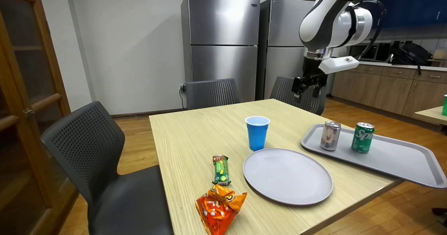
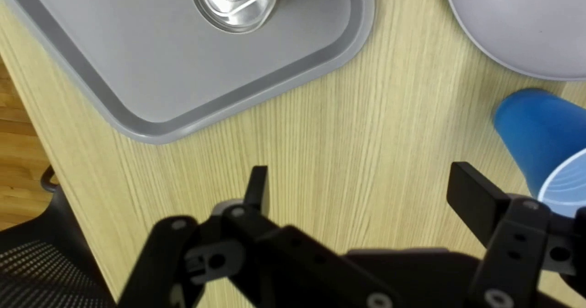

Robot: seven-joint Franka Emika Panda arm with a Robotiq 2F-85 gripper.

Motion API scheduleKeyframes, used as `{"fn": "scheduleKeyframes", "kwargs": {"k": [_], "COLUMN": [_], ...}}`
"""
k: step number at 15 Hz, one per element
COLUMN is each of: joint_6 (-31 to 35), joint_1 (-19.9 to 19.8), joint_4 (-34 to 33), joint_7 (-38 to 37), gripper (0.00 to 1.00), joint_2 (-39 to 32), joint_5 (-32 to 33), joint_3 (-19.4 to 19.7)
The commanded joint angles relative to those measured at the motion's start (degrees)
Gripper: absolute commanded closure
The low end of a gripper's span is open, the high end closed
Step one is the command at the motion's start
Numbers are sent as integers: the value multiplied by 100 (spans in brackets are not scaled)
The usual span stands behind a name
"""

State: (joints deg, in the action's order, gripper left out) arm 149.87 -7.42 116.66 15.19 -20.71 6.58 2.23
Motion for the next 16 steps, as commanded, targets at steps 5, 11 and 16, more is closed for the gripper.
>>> {"fn": "scheduleKeyframes", "kwargs": {"k": [5,11,16], "joint_6": [43,71,44], "joint_1": [-325,-501,-528], "joint_4": [173,115,45], "joint_7": [343,346,232], "gripper": [0,0,0], "joint_2": [115,-116,-356], "joint_5": [-212,-429,-320], "joint_3": [66,108,217]}}
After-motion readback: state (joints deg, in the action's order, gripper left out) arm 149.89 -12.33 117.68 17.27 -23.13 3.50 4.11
